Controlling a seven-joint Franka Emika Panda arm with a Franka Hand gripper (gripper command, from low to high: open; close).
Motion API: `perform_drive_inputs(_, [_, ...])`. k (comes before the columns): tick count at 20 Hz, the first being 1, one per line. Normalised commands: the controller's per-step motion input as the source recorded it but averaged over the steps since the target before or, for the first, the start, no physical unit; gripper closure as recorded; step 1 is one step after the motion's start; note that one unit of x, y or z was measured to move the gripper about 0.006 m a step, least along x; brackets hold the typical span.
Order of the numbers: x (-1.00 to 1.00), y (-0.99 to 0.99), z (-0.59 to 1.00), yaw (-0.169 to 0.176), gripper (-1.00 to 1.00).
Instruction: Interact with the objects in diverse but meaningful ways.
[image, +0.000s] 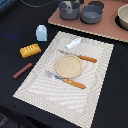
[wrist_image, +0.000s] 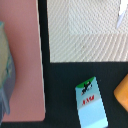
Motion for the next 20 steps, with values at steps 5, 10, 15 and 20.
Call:
perform_drive_inputs(5, [0.15,-0.17,-0.24,0.084,-1.0])
perform_drive_inputs(10, [0.01,-0.25,-0.24,0.098,-1.0])
perform_drive_inputs(15, [0.04,-0.17,-0.26,0.128,-1.0])
perform_drive_inputs(20, [0.19,-0.01,-0.24,0.064,-1.0])
